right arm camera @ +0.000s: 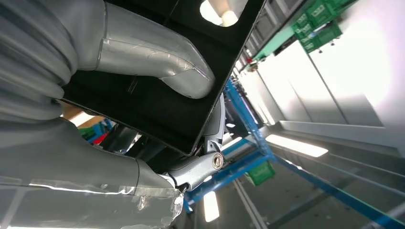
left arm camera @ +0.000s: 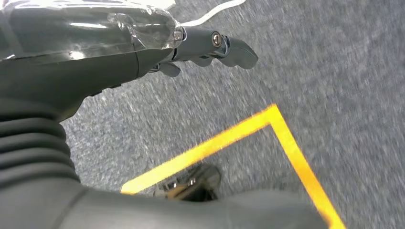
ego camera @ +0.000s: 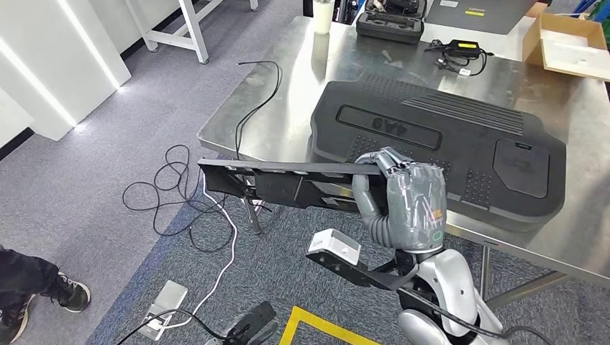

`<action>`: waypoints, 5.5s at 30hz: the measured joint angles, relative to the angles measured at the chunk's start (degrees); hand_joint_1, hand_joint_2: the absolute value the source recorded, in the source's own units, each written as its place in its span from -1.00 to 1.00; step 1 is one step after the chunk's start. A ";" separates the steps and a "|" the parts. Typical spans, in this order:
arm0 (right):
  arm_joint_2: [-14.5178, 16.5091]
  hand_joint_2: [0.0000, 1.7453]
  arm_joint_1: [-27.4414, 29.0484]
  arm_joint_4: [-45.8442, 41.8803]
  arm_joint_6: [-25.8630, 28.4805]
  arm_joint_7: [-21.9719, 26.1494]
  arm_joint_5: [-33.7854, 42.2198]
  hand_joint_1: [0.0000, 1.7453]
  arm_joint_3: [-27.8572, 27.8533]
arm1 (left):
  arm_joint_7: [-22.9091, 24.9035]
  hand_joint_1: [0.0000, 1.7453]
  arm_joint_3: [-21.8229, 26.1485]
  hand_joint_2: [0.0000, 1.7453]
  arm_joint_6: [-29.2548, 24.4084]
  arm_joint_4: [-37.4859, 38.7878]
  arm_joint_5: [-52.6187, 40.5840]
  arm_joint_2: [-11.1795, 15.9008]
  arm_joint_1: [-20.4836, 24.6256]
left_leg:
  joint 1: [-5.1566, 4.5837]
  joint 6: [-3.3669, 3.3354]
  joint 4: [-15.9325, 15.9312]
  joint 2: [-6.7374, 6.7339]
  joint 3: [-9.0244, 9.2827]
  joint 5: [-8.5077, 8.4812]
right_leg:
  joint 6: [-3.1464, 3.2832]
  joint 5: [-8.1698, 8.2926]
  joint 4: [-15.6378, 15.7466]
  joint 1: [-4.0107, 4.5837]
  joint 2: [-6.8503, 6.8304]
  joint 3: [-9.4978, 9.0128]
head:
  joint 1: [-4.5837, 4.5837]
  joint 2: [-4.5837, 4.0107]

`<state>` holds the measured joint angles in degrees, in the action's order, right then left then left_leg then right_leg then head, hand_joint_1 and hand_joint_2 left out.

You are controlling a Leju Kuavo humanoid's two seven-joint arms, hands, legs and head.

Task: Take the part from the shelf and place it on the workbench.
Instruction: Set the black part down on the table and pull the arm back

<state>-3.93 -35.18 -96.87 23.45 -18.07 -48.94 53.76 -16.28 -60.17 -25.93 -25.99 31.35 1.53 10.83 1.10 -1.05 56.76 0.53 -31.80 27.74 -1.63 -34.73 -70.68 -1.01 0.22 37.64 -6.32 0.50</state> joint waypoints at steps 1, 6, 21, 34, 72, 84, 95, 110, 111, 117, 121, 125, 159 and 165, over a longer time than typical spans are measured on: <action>-0.01 1.00 0.10 0.01 0.00 -0.09 -0.12 1.00 -0.01 | 0.00 -1.00 0.00 -1.00 0.05 0.00 -0.07 -0.01 -0.06 | 0.09 0.19 0.03 0.01 0.30 0.28 | -0.09 -0.25 -2.23 -0.16 -0.01 1.89 | 0.01 0.00; -0.10 1.00 0.15 0.04 0.00 -0.46 -0.69 1.00 -0.06 | 0.05 -1.00 0.00 -1.00 0.24 0.04 -0.12 0.03 -0.07 | 1.14 2.41 0.62 0.14 2.65 2.76 | -1.15 8.63 9.15 -0.84 -0.16 -0.22 | 0.53 0.00; -0.54 1.00 -1.02 -0.14 -0.06 -1.78 -2.38 1.00 -1.07 | 0.77 -1.00 -0.15 -1.00 0.69 0.18 -0.75 0.11 0.06 | -1.46 1.16 7.40 -0.03 -10.21 -0.92 | 3.78 0.09 13.26 1.34 0.38 -12.89 | -0.50 0.00; -1.49 1.00 -1.40 -0.83 2.60 -3.21 -1.28 1.00 -2.53 | 1.01 -1.00 -0.21 -1.00 -2.49 0.41 -1.39 0.19 0.64 | -1.52 -0.82 1.22 0.17 -2.23 -1.82 | 0.97 -2.74 1.53 0.82 0.31 -1.90 | 0.27 0.00; -7.74 1.00 2.10 -5.44 9.81 -7.50 -1.56 0.90 -12.27 | 3.43 -1.00 -0.24 -1.00 -1.47 1.00 -3.79 -0.16 0.79 | -1.58 0.62 0.85 0.35 -0.22 0.59 | 3.16 7.50 12.41 1.39 0.36 -3.25 | 0.20 0.00; -10.13 1.00 3.50 -3.94 13.51 -2.77 -2.65 0.97 -13.80 | 4.25 -1.00 -0.26 -1.00 -0.65 0.99 -5.29 -0.17 1.26 | -1.58 0.62 0.84 0.36 -0.23 0.62 | 3.14 7.49 12.44 1.39 0.36 -3.25 | 0.19 0.00; -9.12 1.00 4.52 1.25 15.98 2.79 -2.66 1.00 -14.65 | 4.38 -1.00 -0.26 -1.00 -0.81 0.99 -5.38 -0.17 1.20 | -1.57 0.63 0.82 0.36 -0.22 0.62 | 3.14 7.49 12.44 1.39 0.35 -3.28 | 0.20 0.00; -3.07 1.00 5.08 5.86 16.21 -2.88 -22.46 1.00 -17.16 | 5.44 -1.00 -0.26 -1.00 -1.06 0.96 -5.41 -0.25 1.13 | -1.57 0.64 0.80 0.39 -0.19 0.61 | 3.14 7.50 12.43 1.39 0.31 -3.35 | 0.20 0.00; -2.89 1.00 4.33 6.55 16.20 -3.74 -22.56 1.00 -17.14 | 5.44 -1.00 -0.26 -1.00 -1.06 0.95 -5.40 -0.27 1.14 | -1.57 0.64 0.80 0.39 -0.19 0.61 | 3.13 7.50 12.43 1.39 0.32 -3.36 | 0.20 0.00; -2.33 1.00 -0.19 10.04 16.19 -7.40 -22.40 1.00 -16.97 | 5.66 -1.00 -0.26 -1.00 -0.98 0.89 -5.40 -0.43 1.13 | -1.58 0.64 0.81 0.41 -0.19 0.60 | 3.12 7.51 12.44 1.38 0.29 -3.39 | 0.20 0.00; -2.25 1.00 -2.67 11.76 16.14 -9.16 -21.96 1.00 -16.94 | 6.02 -1.00 -0.26 -1.00 -0.82 0.87 -5.40 -0.44 1.14 | -1.58 0.64 0.81 0.41 -0.19 0.61 | 3.12 7.50 12.45 1.38 0.29 -3.38 | 0.20 0.00; -2.21 1.00 -3.67 12.90 16.10 -9.49 -21.87 1.00 -16.90 | 6.08 -1.00 -0.26 -1.00 -0.69 0.86 -5.41 -0.44 1.14 | -1.58 0.63 0.81 0.41 -0.20 0.62 | 3.07 7.46 12.48 1.38 0.29 -3.38 | 0.20 0.00; -5.36 1.00 -3.26 16.90 15.46 -14.56 -32.34 1.00 -16.23 | 6.95 -1.00 -0.26 -1.00 -0.37 -0.07 -4.26 -0.44 1.01 | -1.58 0.63 0.81 0.40 -0.18 0.62 | 3.06 7.46 12.51 1.38 0.31 -3.37 | 0.20 0.00; -6.27 1.00 -2.53 16.91 15.13 -15.53 -35.12 1.00 -16.29 | 6.95 -1.00 -0.26 -1.00 -0.76 -0.10 -3.88 -0.44 0.89 | -1.58 0.63 0.81 0.40 -0.16 0.62 | 3.06 7.46 12.51 1.38 0.31 -3.37 | 0.19 0.00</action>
<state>-10.20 -37.71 -79.96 38.58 -33.60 -84.06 37.46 -9.33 -60.43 -26.69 -26.09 27.47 1.09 11.71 -0.48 -0.41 57.57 0.93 -31.96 28.36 1.44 -27.27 -58.17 0.37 0.52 34.27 -6.13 0.50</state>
